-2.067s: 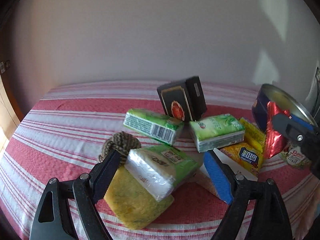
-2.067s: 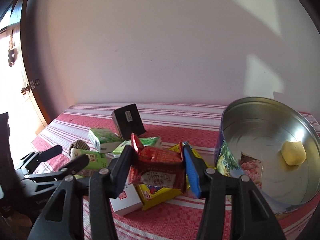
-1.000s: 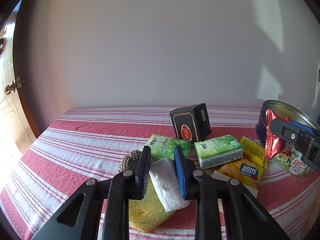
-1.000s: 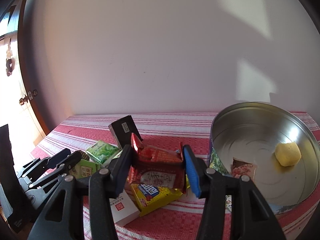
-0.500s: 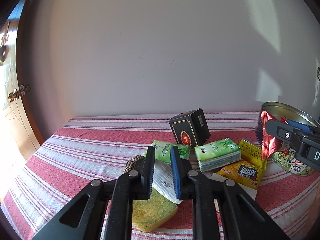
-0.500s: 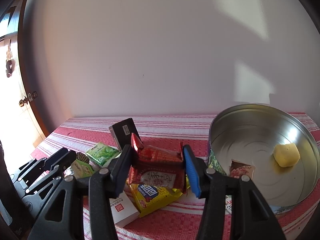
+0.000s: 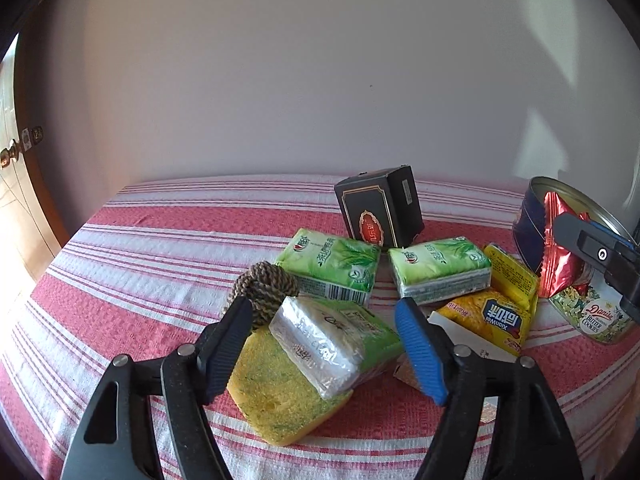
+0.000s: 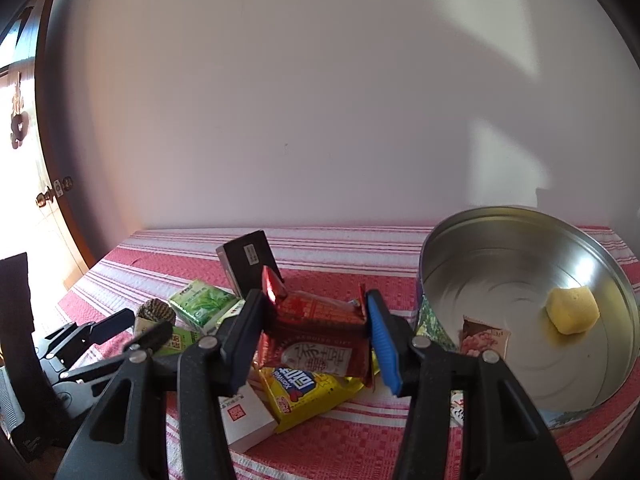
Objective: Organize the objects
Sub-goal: 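Hold both items and lift them from the pile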
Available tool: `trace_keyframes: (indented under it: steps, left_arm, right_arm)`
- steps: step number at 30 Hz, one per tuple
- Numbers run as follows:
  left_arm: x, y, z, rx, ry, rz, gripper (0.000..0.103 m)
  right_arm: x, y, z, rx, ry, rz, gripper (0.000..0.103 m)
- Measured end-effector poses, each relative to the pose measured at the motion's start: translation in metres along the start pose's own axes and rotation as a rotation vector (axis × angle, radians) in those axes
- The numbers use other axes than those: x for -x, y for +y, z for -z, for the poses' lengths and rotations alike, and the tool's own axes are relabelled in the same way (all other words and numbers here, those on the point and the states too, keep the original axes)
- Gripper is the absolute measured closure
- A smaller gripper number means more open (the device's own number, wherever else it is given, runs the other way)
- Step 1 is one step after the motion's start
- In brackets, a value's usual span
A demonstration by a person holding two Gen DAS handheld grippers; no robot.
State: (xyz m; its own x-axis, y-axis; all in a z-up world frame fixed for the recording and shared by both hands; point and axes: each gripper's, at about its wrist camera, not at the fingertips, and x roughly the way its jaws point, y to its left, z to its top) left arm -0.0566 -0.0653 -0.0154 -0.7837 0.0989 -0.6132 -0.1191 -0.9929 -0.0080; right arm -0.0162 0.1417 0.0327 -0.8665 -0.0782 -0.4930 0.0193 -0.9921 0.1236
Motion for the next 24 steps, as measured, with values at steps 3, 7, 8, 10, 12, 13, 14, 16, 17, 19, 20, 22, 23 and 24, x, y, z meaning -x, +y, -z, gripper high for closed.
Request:
trace_keyframes:
  steps: [3,7,8,10,12,13,14,16,17,19,20,22,23,24]
  left_arm:
    - [-0.004,0.000,0.001,-0.001,0.030,-0.001,0.027]
    - [-0.005,0.004,0.001,0.020,0.041,0.019,0.053]
    - [-0.006,0.007,0.001,0.031,0.042,0.029,0.053]
    - [-0.006,0.010,0.000,0.045,0.040,0.042,0.055]
    - [-0.005,0.009,-0.001,0.041,0.032,0.044,0.057]
    - [-0.004,0.008,-0.001,0.035,0.026,0.042,0.058]
    - [-0.002,0.007,-0.001,0.031,0.018,0.041,0.060]
    - [0.003,0.006,-0.001,0.026,-0.011,0.047,0.065]
    - [0.006,0.006,-0.001,0.024,-0.025,0.047,0.066]
    - [0.011,0.007,-0.001,0.027,-0.052,0.048,0.069]
    - [0.013,0.009,-0.001,0.033,-0.066,0.049,0.071]
    - [0.015,0.013,-0.002,0.042,-0.084,0.044,0.072]
    - [0.015,0.015,-0.002,0.048,-0.086,0.047,0.072]
    - [0.015,0.016,-0.003,0.054,-0.088,0.051,0.072]
  right_arm:
    - [0.001,0.000,0.000,-0.003,0.002,-0.002,0.051]
    - [0.000,0.000,0.000,-0.002,0.003,-0.002,0.051]
    - [0.000,0.000,0.000,-0.001,0.005,-0.002,0.051]
    - [0.000,0.000,0.000,-0.001,0.007,-0.001,0.051]
    - [0.000,0.000,0.000,0.000,0.007,0.000,0.051]
    - [0.000,0.000,0.000,0.000,0.006,0.000,0.051]
    - [0.000,0.000,0.000,-0.001,0.006,0.000,0.051]
    - [0.000,0.000,0.000,-0.002,0.007,0.002,0.051]
    - [-0.001,0.000,0.000,-0.002,0.007,0.002,0.051]
    - [0.000,0.000,0.000,-0.003,0.005,0.004,0.051]
    - [0.001,0.000,0.000,-0.002,0.002,0.004,0.051]
    - [0.002,0.000,-0.001,-0.001,-0.004,0.005,0.051]
    - [0.002,0.000,-0.001,-0.002,-0.006,0.005,0.051]
    - [0.002,0.000,-0.001,-0.003,-0.006,0.004,0.051]
